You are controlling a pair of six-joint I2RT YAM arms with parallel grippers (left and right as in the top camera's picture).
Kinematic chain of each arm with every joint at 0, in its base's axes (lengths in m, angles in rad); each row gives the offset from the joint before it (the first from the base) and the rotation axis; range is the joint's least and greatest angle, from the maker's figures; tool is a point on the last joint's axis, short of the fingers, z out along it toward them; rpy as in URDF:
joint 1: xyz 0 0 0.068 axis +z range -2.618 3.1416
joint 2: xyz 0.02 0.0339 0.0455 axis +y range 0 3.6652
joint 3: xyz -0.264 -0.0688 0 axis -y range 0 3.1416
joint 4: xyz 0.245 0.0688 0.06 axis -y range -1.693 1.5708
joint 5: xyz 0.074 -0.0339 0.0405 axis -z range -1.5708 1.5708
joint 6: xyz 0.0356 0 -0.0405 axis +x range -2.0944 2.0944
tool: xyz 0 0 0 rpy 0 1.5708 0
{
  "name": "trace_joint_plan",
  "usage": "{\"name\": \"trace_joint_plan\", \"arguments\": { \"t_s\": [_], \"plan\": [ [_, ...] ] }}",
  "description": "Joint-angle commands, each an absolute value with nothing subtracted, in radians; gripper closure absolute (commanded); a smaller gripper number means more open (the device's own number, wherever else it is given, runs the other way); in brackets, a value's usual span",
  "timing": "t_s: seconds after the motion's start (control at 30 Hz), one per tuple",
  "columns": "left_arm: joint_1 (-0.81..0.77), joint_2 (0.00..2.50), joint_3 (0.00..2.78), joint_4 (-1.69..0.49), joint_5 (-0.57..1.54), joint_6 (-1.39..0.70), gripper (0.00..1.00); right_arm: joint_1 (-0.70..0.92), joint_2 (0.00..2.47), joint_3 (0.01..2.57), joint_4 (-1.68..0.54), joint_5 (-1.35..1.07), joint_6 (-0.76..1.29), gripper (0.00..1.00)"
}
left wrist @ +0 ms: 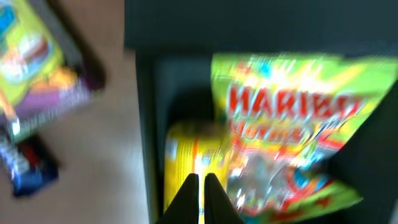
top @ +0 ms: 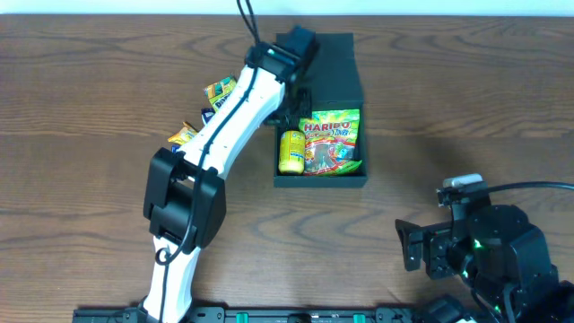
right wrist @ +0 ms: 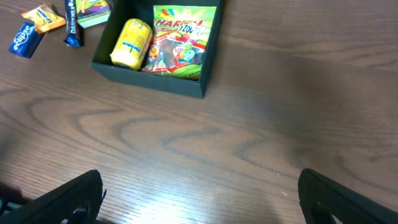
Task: Pack container
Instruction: 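Lower the yellow tub into the box beside the bag, release, then return left gripper to the snacks and grasp the orange wafer packet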
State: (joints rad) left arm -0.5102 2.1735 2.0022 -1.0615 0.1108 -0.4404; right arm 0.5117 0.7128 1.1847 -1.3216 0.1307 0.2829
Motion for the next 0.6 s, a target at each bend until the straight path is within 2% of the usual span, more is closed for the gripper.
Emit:
{"name": "trace_joint_plan", "arguments": {
  "t_s": [0.0,0.57],
  "plan": [
    [-0.511,2.177,2.022,-1.022,0.086,-0.415,0.94,0.503,0.711,1.192,-1.325,0.138,0.273,0.01],
    [-0.532,2.331,2.013,-0.961,0.049,-0.415,0.94,0.502,0.711,1.192,-1.325,0.138,0.272,0.01]
  ]
}}
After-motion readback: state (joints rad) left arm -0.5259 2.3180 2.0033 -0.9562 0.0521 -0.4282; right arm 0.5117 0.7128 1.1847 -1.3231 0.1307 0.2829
